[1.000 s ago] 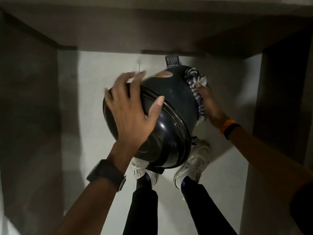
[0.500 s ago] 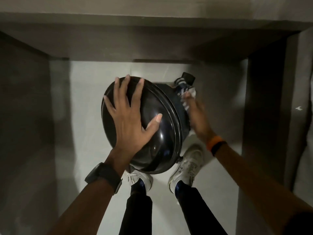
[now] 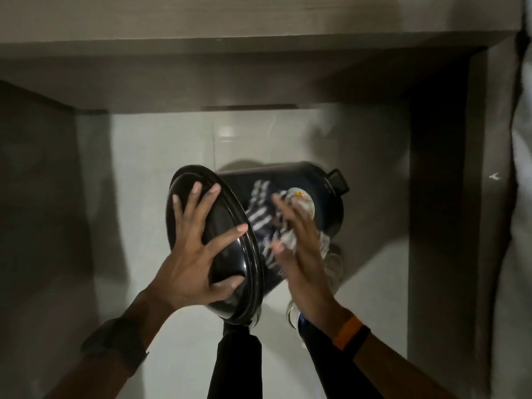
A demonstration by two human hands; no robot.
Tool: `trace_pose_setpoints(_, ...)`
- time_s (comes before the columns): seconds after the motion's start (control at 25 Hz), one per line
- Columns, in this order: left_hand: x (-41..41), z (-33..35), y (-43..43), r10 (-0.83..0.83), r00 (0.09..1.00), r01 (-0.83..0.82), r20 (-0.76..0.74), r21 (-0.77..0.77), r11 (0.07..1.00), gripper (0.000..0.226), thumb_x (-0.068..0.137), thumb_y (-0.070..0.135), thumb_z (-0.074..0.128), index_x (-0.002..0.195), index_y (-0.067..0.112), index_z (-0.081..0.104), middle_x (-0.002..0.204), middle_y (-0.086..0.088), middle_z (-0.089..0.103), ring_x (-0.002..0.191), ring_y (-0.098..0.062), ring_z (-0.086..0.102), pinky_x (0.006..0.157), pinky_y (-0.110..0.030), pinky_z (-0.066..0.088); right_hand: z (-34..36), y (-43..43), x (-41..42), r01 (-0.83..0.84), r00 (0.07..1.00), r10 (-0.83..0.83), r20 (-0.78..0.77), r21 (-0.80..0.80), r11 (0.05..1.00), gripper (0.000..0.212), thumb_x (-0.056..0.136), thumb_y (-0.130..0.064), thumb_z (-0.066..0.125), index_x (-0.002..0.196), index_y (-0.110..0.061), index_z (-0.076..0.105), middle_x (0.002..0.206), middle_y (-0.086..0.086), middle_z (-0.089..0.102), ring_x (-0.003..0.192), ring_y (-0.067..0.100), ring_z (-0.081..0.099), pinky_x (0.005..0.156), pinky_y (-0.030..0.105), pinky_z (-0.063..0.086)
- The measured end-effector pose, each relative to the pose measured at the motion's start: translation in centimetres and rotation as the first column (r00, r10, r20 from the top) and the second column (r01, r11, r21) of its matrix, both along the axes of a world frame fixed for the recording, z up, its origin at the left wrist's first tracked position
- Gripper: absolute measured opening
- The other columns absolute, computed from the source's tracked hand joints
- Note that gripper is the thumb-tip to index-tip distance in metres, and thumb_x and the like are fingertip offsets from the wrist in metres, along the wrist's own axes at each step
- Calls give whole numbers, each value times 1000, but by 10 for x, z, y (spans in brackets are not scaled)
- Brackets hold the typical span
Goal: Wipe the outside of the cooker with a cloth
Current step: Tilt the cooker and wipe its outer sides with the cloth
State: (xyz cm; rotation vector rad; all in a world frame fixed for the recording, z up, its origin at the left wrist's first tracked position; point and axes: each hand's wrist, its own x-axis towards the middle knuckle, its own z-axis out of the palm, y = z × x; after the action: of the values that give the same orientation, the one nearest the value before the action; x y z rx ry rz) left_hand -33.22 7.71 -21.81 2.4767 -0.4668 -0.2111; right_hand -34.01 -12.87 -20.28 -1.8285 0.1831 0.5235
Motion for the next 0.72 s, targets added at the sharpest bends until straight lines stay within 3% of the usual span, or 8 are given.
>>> trace_pose_setpoints(0.08, -5, 11, -15, 318, 931, -341, -181, -113, 933, 65, 90, 73, 39, 143, 35, 40, 169, -19, 12, 158, -40, -7, 120, -72, -8, -23, 1, 1, -10, 988, 23, 151, -89, 996, 60, 103, -42, 43, 160, -45, 25, 170, -22, 25, 159, 7, 24, 130, 57, 24)
trace_pose_setpoints(0.16, 2, 17, -31, 638, 633, -747, -437, -129, 652, 73, 81, 83, 45, 144, 50, 33, 171, 0, 11, 159, -23, -3, 125, -64, 0, -61, -12, 7, 285, 955, -291, -50, -105, 953, 62, 107, -39, 49, 163, -41, 24, 173, -10, 22, 156, 5, 30, 127, 57, 34)
trace_pose_setpoints(0.24, 11, 19, -43, 720, 527, -823, -450, -61, 565, 88, 74, 81, 57, 150, 50, 27, 170, 4, 12, 158, -19, 10, 125, -61, 18, -77, -27, 8, 397, 894, -418, -164, -144, 906, 59, 110, -41, 46, 164, -43, 22, 176, -8, 18, 159, 12, 25, 129, 56, 31)
trace_pose_setpoints(0.36, -1, 31, -66, 688, 641, -731, -341, 1, 682, 99, 70, 66, 63, 155, 47, 18, 172, -1, 2, 159, -25, 7, 120, -68, 22, -48, -13, 7, 438, 877, -444, -183, -75, 896, 53, 113, -35, 44, 163, -38, 27, 174, -8, 21, 153, 13, 33, 127, 55, 35)
trace_pose_setpoints(0.44, -25, 35, -81, 616, 735, -634, -285, 34, 773, 102, 69, 62, 65, 157, 41, 18, 172, -9, -1, 159, -33, 2, 118, -74, 21, -22, 0, 12, 247, 969, -248, -11, -50, 968, 49, 108, -40, 44, 157, -39, 37, 166, -13, 34, 154, 18, 36, 126, 54, 33)
trace_pose_setpoints(0.52, -57, 26, -79, 510, 835, -506, -206, 78, 859, 103, 66, 56, 72, 155, 33, 24, 170, -19, 1, 157, -43, 1, 115, -77, 18, -29, -3, 19, 67, 991, -47, 123, -165, 984, 48, 102, -41, 43, 148, -30, 51, 156, -4, 54, 148, 24, 46, 125, 52, 32)
trace_pose_setpoints(0.64, -110, 25, -74, 296, 946, -293, -135, 41, 955, 99, 58, 50, 80, 145, 39, 35, 171, -13, 3, 154, -51, 7, 110, -82, 18, -82, -49, 39, 175, 964, -227, -141, -307, 935, 41, 107, -46, 49, 128, -17, 71, 136, 13, 72, 131, 34, 63, 117, 55, 45)
trace_pose_setpoints(0.72, -116, 44, -90, 385, 881, -405, -275, -20, 914, 102, 55, 56, 78, 144, 54, 29, 172, -1, 5, 154, -47, 18, 111, -83, 14, -105, -75, 35, 128, 912, -248, -328, -349, 928, 46, 107, -55, 46, 125, -23, 73, 134, 10, 73, 128, 34, 64, 115, 55, 46)
